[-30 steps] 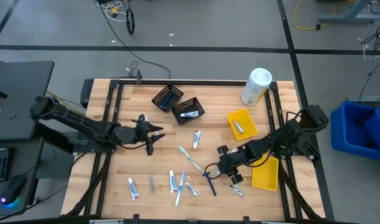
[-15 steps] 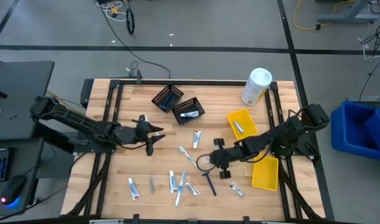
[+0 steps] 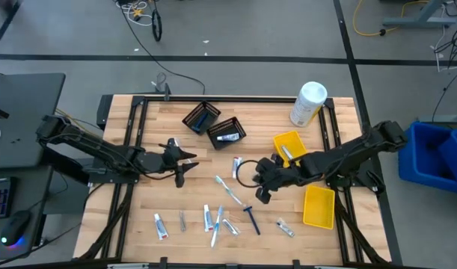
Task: Pick & Place Travel size toiletries
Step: Put the blue toothbrush into the bottom yellow bin
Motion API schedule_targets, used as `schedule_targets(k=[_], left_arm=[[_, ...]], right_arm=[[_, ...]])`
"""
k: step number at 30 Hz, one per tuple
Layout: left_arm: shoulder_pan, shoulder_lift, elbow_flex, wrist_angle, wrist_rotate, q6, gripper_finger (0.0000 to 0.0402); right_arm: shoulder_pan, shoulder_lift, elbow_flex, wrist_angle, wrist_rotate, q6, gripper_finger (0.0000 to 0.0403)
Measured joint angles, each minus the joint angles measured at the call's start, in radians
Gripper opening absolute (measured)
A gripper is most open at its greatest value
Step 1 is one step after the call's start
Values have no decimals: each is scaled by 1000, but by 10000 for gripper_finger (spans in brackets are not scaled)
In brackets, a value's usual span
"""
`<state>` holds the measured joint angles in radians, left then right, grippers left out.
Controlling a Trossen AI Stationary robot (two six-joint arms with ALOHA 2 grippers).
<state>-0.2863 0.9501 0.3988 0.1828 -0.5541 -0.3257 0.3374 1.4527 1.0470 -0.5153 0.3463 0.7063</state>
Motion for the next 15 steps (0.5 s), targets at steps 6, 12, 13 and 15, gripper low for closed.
schedule_targets(k=[6,12,13,15], left_arm=[[0,0,0,-13,9,1,155],[0,0,0,-14,39,11,155],[0,0,0,-14,40,12,155],[0,0,0,-14,43,19,155]], right_arm=[[5,-3,0,-1,34,23,7],[10,-11,0,-35,-77,123,6],[13,-15,0,-52,-94,139,5],[21,-28,5,-83,-114,161,3]])
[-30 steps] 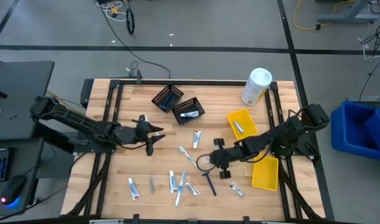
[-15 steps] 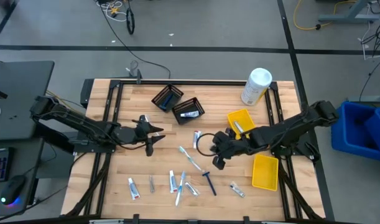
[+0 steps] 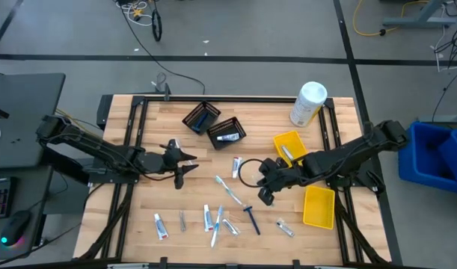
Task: Pick & Place Travel size toiletries
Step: Put the blue toothbrush into the bottom yellow bin
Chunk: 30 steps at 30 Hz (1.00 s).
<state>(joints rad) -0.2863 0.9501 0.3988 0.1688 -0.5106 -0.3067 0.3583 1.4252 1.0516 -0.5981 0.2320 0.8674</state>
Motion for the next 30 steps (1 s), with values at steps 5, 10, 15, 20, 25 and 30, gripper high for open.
schedule_targets(k=[5,10,15,20,25,30], left_arm=[[0,0,0,-1,0,-1,155],[0,0,0,-4,0,-2,155],[0,0,0,-5,0,-3,155],[0,0,0,-21,31,-3,155],[0,0,0,-33,36,-4,155],[0,0,0,-33,34,-16,155]], right_arm=[[24,-46,5,-88,-1,60,1],[50,-128,6,-179,-60,212,1],[91,-220,7,-406,-96,433,1],[189,-250,7,-592,-39,617,0],[289,-219,-24,-670,-32,786,0],[355,-182,-129,-666,-26,915,0]])
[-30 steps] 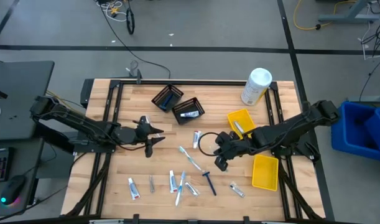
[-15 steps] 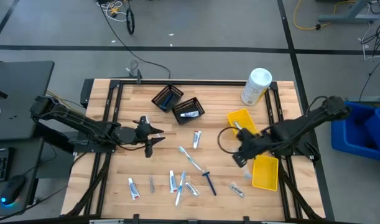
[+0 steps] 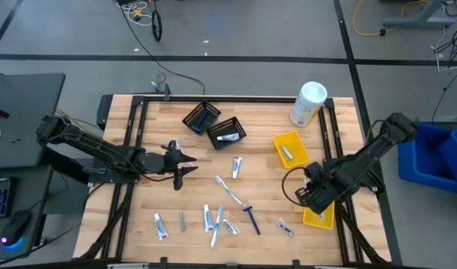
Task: Pick & Place Travel size toiletries
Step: Put the blue toothbrush into the bottom yellow bin, then put the razor into the top black bin
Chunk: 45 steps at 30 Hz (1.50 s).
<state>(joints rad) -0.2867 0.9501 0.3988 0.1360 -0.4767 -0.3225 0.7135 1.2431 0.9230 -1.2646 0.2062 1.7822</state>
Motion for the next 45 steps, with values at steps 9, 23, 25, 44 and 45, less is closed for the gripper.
schedule_targets(k=[9,23,25,44,45], left_arm=[[0,0,0,1,-24,0,155],[0,0,0,5,-35,-7,155],[0,0,0,5,-35,-12,155],[0,0,0,5,-35,-34,155],[0,0,0,5,-35,-34,155]], right_arm=[[21,46,-176,147,-78,37,0],[21,47,-188,158,-87,-27,50],[20,47,-188,158,-108,-46,61],[14,46,-169,153,-270,-33,117],[14,46,-158,149,-270,-36,116]])
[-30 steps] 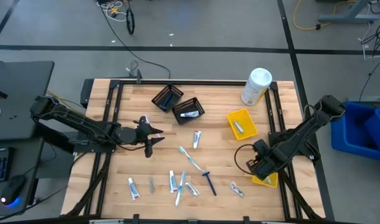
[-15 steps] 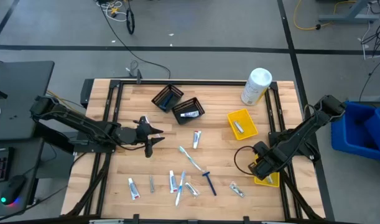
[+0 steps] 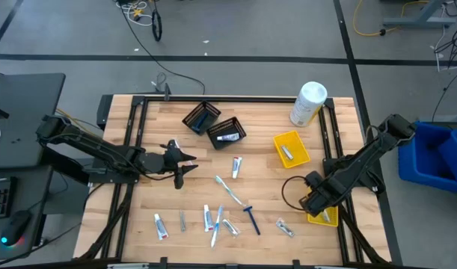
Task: Pick & Place Travel size toiletries
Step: Put the razor into the top black bin
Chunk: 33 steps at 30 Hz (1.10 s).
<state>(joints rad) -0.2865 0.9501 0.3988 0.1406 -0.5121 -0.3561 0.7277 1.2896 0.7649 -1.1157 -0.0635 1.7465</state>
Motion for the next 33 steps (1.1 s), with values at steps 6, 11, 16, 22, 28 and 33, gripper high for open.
schedule_targets(k=[6,11,16,22,28,33], left_arm=[[0,0,0,0,0,-4,155],[0,0,0,0,0,9,155],[0,0,0,0,1,-1,155],[0,0,0,0,1,-4,155],[0,0,0,0,8,31,155],[0,0,0,0,2,54,155]], right_arm=[[0,0,72,-33,2,-23,113],[0,0,113,-42,16,-31,114],[0,0,160,-10,152,-86,110],[-3,0,180,166,343,-304,112],[-3,0,180,411,536,-601,108],[-13,0,180,529,607,-860,110]])
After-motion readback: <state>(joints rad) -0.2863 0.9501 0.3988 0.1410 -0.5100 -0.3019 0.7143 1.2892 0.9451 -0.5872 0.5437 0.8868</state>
